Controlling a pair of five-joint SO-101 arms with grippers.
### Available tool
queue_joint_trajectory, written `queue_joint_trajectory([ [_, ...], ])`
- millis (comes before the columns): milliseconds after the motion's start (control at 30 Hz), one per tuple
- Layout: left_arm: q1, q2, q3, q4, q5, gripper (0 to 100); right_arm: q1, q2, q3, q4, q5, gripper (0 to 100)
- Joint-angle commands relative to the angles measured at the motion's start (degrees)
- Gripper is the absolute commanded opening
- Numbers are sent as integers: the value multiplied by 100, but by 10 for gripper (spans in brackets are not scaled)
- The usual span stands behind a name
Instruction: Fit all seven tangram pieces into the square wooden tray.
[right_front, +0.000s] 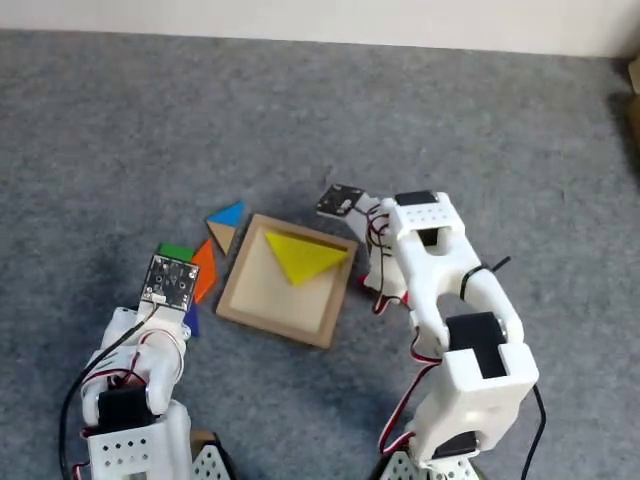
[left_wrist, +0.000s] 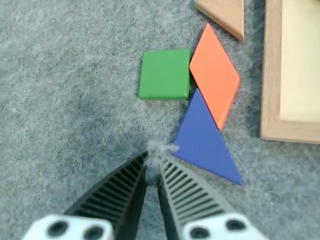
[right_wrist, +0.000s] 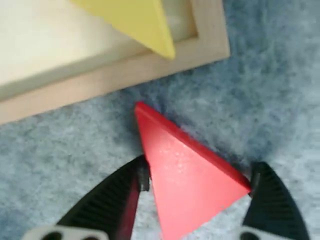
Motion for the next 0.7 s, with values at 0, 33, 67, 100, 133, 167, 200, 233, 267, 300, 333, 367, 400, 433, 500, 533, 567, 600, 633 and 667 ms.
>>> queue_joint_trajectory([
  [0, -31, -31, 110, -79, -26, 8, 48, -13, -136, 119, -431, 198],
  [33, -31, -31, 110, -79, -26, 8, 48, -84, -251, 119, -536, 195],
  [67, -31, -31, 110, -79, -26, 8, 40, -154, -347, 119, -624, 195],
  [100, -31, -31, 110, -79, -26, 8, 22, -233, -418, 119, -703, 195],
  [133, -31, -31, 110, -79, -26, 8, -13, -321, -453, 119, -765, 195],
  [167, -31, -31, 110, -79, -26, 8, -40, -418, -479, 119, -826, 195],
  [200, -31, -31, 110, -79, -26, 8, -92, -523, -488, 119, -905, 195],
  [233, -31, -31, 110, -79, -26, 8, -154, -620, -488, 119, -1002, 195],
  [267, -31, -31, 110, -79, -26, 8, -224, -725, -497, 119, -1108, 195],
  [300, -31, -31, 110, -79, -26, 8, -303, -831, -497, 119, -1248, 195],
  [333, -31, -31, 110, -79, -26, 8, -400, -927, -505, 119, -1451, 195],
  [367, -31, -31, 110, -79, -26, 8, -488, -1024, -505, 119, -1670, 195],
  [400, -31, -31, 110, -79, -26, 8, -585, -1112, -505, 119, -1916, 195],
  [433, -31, -31, 110, -79, -26, 8, -681, -1200, -514, 119, -2145, 195],
  [500, -31, -31, 110, -79, -26, 8, -884, -1341, -514, 119, -2576, 195],
  [533, -31, -31, 110, -79, -26, 8, -989, -1393, -523, 110, -2813, 195],
  [567, -31, -31, 110, -79, -26, 8, -1095, -1446, -523, 101, -3068, 195],
  [600, -31, -31, 110, -79, -26, 8, -1209, -1490, -523, 101, -3323, 195],
  [633, -31, -31, 110, -79, -26, 8, -1332, -1525, -523, 101, -3596, 195],
  [667, -31, -31, 110, -79, -26, 8, -1446, -1543, -523, 101, -3868, 195],
])
